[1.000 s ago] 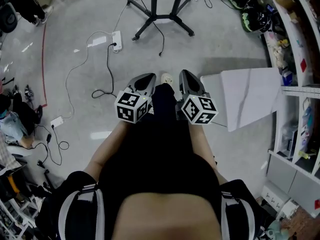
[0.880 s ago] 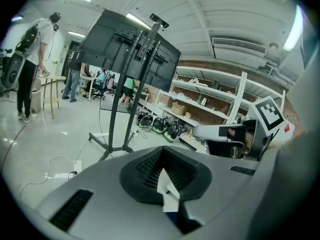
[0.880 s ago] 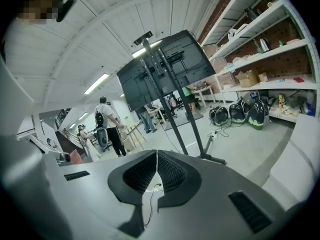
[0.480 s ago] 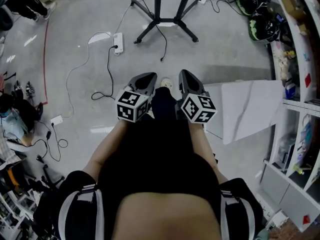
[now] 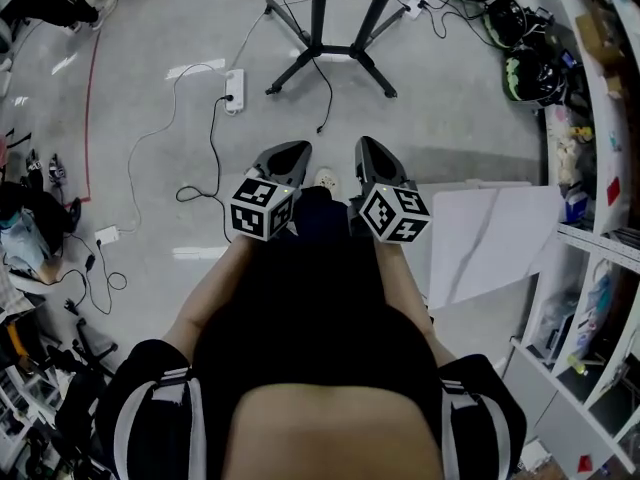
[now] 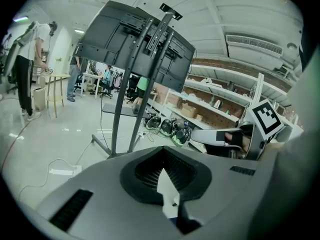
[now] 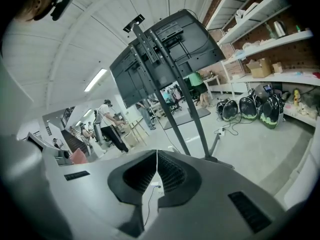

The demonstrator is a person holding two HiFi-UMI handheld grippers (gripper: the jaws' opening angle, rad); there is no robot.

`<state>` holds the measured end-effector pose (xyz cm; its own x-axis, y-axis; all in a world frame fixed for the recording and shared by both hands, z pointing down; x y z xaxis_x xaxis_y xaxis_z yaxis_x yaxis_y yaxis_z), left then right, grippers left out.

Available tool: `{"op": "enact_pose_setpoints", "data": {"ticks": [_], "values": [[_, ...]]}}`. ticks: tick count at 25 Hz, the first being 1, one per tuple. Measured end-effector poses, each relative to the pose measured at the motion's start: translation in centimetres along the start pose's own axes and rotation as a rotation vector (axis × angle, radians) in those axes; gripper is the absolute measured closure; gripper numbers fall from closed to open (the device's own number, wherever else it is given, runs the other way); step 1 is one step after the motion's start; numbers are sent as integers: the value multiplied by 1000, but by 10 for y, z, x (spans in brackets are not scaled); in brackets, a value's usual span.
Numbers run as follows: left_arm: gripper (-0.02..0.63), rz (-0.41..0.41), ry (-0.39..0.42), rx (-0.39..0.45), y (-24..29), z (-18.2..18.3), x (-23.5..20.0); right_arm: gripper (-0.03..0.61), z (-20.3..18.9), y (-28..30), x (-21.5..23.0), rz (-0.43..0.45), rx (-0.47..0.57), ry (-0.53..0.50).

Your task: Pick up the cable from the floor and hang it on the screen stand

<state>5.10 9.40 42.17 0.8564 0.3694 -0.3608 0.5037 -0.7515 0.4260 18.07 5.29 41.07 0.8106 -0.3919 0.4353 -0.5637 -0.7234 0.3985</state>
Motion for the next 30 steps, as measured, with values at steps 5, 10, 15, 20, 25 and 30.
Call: {"op": "enact_pose_setpoints", "data": {"ticks": [5,10,15,20,25,30], "values": [[607,12,3,16,25,20,-8,555,18,17,17,18,-6,-9],[607,19,6,15,51,30,-12,555,28,31,41,20,-12,0],[607,36,-4,3,70,35,-18,555,34,45,58,31,-29,6],[607,53,-28,3,87,41,-25,555,39,64,72,61,-62,-2],[607,38,-24,19,106,60,-30,555,47,83,76,103,-87,-42],[607,11,18,12,122,73,-39,554,54,105,73,151,-118,-84]]}}
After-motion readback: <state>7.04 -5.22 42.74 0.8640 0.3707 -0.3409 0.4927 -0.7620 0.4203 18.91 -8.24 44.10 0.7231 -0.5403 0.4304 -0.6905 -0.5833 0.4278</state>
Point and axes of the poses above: the fingertips, and each gripper's own axes: y forward along the fingers, x to its right, z out of its top, the point moved 3 cm from there along -y, backward along the fingers, and after that the axes turned 1 degree about -z, right-handed, at the moved point
